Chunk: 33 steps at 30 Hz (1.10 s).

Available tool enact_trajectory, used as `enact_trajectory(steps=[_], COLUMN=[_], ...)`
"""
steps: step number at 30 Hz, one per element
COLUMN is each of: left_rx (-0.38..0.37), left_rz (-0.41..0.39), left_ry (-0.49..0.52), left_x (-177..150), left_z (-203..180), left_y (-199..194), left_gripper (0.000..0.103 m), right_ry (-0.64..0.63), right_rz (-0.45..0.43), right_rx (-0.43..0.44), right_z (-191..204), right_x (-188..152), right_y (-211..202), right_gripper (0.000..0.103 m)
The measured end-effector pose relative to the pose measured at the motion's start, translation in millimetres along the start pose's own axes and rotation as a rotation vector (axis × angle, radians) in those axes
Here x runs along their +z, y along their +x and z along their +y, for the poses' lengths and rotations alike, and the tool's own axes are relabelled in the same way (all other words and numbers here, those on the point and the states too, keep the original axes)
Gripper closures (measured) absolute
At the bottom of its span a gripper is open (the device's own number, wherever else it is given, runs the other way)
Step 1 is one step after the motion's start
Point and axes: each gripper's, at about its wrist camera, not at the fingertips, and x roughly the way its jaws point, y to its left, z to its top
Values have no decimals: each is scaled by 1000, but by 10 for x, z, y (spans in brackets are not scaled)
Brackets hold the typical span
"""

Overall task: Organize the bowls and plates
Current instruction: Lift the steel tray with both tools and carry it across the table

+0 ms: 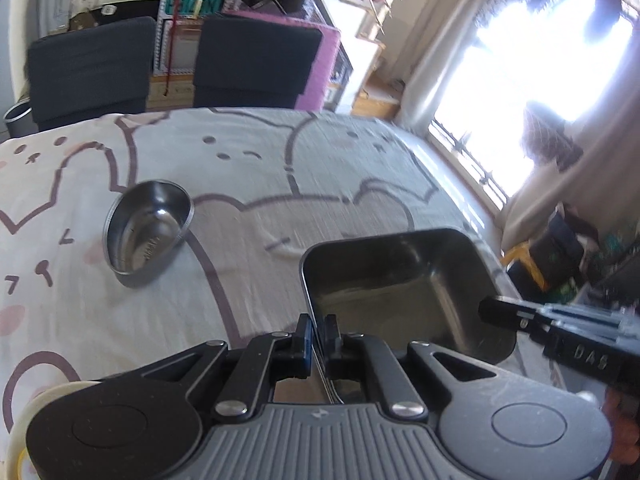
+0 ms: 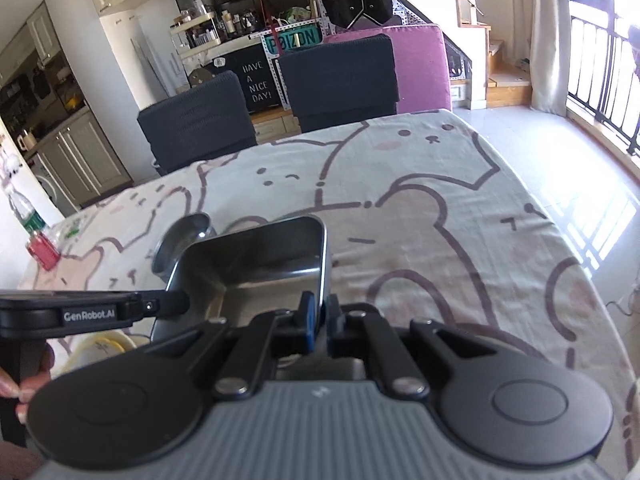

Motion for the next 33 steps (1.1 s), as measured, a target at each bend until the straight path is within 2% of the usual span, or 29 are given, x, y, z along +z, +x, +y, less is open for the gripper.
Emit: enact_trajectory(steps=[5,11,25,33], left_rx=[13,44,79,82], left_rz=[64,102,142,162], left_ry=[49,85,116,139], left_x=[-114,-183,-220,-254], left_z=[-115,-171,-198,-239], left_y=[178,314,446,508], left_gripper=[95,94,93,93], right_ry=[5,-12,-58,-101], right_rz=[5,33,91,154], right_rx=[-13,-44,-71,-132], right_z=[-57,-37,-6,15], right_x=[-19,-37,-87,-141], right_y=[-43,19,130,268], right_gripper=[96,96,95,95])
